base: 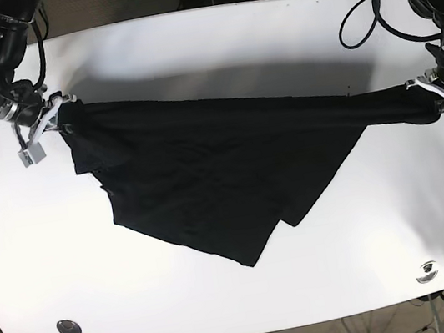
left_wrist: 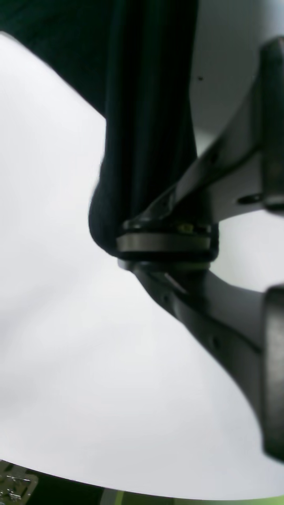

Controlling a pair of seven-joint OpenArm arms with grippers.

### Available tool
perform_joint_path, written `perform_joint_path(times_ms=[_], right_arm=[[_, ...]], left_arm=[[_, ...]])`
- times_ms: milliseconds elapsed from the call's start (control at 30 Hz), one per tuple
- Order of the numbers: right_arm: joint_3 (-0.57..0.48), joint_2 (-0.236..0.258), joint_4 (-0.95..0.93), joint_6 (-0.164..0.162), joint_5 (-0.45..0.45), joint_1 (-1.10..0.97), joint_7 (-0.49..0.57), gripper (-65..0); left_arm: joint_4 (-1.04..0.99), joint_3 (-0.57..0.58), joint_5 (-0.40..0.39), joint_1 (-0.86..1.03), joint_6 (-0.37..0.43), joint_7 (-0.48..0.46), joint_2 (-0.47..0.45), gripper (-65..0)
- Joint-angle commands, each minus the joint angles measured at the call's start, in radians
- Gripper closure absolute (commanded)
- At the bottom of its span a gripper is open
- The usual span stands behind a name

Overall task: Fold the T-shirt properly
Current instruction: 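Lower the shirt and drag it with both grippers to spread it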

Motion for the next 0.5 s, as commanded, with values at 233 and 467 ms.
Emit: perform_joint_path(times_ms=[233, 467], right_arm=[[0.007, 0.020, 0.022, 0.003, 0.018, -0.048, 0.016, -21.6], [0.009, 0.020, 0.031, 0.009, 0.020, -0.059, 0.016, -42.5]], left_arm=[[0.017, -0.007, -0.004, -0.003, 0.010, -0.027, -0.023, 0.0], [0.017, -0.007, -0.001, -0.001, 0.010, -0.027, -0.023, 0.0]])
